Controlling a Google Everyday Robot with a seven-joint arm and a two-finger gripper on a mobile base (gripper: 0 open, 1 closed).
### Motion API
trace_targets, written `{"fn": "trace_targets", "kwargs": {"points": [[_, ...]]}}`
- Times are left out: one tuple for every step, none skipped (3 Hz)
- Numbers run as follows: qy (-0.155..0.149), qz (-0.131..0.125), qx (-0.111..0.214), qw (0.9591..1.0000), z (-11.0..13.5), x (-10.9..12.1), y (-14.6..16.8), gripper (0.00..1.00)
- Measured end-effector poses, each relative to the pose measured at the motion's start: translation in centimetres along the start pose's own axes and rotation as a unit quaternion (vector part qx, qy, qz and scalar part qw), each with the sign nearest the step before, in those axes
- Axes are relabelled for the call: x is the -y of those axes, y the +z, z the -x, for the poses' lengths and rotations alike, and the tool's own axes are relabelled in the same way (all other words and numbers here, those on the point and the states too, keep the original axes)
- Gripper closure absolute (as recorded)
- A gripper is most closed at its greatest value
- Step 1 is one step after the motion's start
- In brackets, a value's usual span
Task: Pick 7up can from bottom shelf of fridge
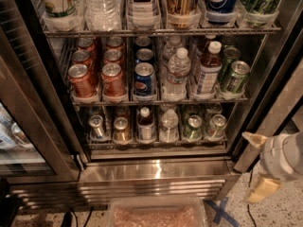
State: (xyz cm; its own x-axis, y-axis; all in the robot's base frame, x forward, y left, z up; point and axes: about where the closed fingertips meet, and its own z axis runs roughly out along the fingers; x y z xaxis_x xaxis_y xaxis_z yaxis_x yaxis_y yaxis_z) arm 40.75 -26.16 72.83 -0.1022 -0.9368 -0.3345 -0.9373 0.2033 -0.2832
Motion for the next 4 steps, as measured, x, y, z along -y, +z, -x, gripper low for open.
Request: {"fn": "trace_targets", "kwargs": {"points": [[0.007, -0.02, 0.017, 0.9996, -1.4, -0.8, 3.8, 0.0], [0.013, -0.036, 0.04, 0.9985, -1.8, -0.7, 6.7, 0.0], [0.024, -0.038, 0.075, 0.9962, -0.9, -0.3, 8.1, 0.0], [0.025, -0.038, 0.075, 0.9961, -0.9, -0.3, 8.1, 0.0]]}}
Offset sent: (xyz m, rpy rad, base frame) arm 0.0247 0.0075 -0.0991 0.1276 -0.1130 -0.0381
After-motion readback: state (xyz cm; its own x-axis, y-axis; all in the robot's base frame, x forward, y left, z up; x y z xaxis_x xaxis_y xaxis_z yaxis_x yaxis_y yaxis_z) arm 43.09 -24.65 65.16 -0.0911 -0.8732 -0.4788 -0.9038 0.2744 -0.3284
